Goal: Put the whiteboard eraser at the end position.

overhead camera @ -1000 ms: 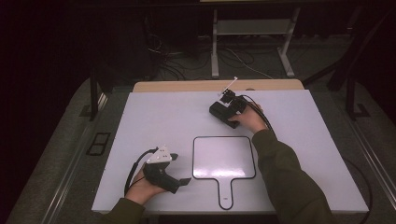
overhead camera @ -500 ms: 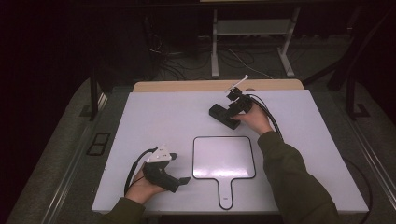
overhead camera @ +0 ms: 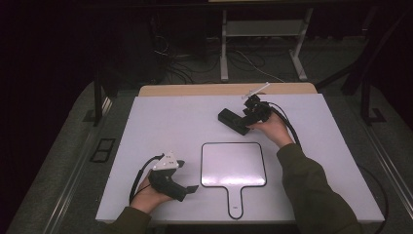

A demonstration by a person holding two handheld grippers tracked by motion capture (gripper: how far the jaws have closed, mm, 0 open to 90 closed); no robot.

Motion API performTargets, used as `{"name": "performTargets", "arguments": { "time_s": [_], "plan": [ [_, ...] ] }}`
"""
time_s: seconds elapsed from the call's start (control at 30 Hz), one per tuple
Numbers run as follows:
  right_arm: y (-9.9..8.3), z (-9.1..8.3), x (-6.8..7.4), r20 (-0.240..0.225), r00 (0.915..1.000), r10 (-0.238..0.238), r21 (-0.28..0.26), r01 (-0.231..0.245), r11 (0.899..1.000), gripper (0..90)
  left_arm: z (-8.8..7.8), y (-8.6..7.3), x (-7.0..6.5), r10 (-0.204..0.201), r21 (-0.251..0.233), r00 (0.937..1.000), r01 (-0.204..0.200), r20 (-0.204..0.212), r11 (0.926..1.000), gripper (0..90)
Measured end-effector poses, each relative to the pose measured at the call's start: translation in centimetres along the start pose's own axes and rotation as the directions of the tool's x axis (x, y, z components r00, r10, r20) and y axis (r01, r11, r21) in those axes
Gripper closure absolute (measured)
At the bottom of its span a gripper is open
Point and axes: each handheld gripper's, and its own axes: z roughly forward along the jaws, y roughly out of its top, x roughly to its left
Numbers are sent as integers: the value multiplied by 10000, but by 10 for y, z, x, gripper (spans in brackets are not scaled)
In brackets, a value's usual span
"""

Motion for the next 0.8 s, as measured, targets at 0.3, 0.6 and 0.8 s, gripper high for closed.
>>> {"name": "performTargets", "arguments": {
  "time_s": [0.3, 0.6, 0.8],
  "plan": [
    [-19, -23, 9, 462, 9989, -20, -1027, 67, 9947, 234, 1, -1, -1, -85, -33, 10000, 85, -12, 10000, 0],
    [-36, -37, 18, 372, 9993, -5, -1399, 57, 9901, 188, 1, -2, 0, -98, -156, 9999, 97, -53, 9998, 0],
    [-51, -43, 27, 588, 9978, 293, -1980, -171, 9801, 133, 1, -2, 0, -134, -166, 9999, 134, -6, 9998, 0]
  ]
}}
